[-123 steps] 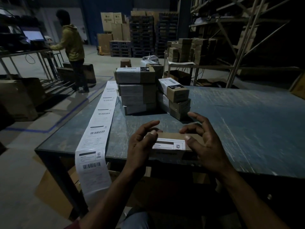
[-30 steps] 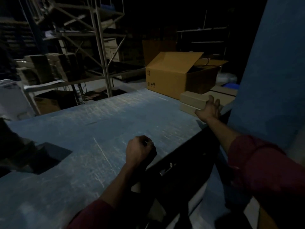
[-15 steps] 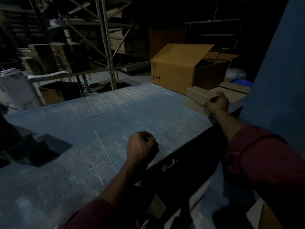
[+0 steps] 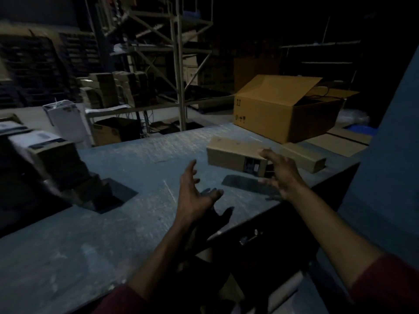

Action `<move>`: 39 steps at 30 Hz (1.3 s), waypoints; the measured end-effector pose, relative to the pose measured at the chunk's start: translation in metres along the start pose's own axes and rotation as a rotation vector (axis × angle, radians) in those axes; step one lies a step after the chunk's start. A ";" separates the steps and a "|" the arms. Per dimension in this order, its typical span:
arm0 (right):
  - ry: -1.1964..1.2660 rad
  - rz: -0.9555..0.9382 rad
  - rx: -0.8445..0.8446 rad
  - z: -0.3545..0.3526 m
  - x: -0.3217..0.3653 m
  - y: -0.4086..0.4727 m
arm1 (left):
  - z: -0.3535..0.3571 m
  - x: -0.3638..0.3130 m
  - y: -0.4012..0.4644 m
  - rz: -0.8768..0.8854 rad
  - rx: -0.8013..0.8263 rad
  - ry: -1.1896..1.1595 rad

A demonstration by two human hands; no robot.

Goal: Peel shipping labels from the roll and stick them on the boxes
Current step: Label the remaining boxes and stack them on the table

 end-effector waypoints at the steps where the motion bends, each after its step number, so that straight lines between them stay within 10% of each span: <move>1: -0.002 0.039 0.049 0.015 -0.003 -0.014 | -0.021 -0.003 -0.002 0.073 0.016 0.067; 12: -0.368 0.245 0.669 0.166 -0.043 -0.129 | -0.222 -0.039 -0.112 0.363 -0.053 0.453; 23: -0.847 -0.590 0.941 0.254 -0.065 -0.184 | -0.330 -0.026 -0.172 -0.079 -0.251 0.655; 33: -0.968 -0.754 0.717 0.278 -0.085 -0.198 | -0.332 -0.025 -0.192 -0.323 -0.275 0.845; 39: -0.490 -1.149 0.376 0.270 -0.101 -0.278 | -0.366 -0.049 -0.238 -0.012 -0.656 0.527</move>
Point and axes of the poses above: each hand's wrist, its own y-axis towards the middle knuckle, its own z-axis out of the palm, x = y × z, the point moved 1 cm from there along y, towards the middle knuckle, and after that the axes turned 6 degrees about -y, right-handed, at the moved point
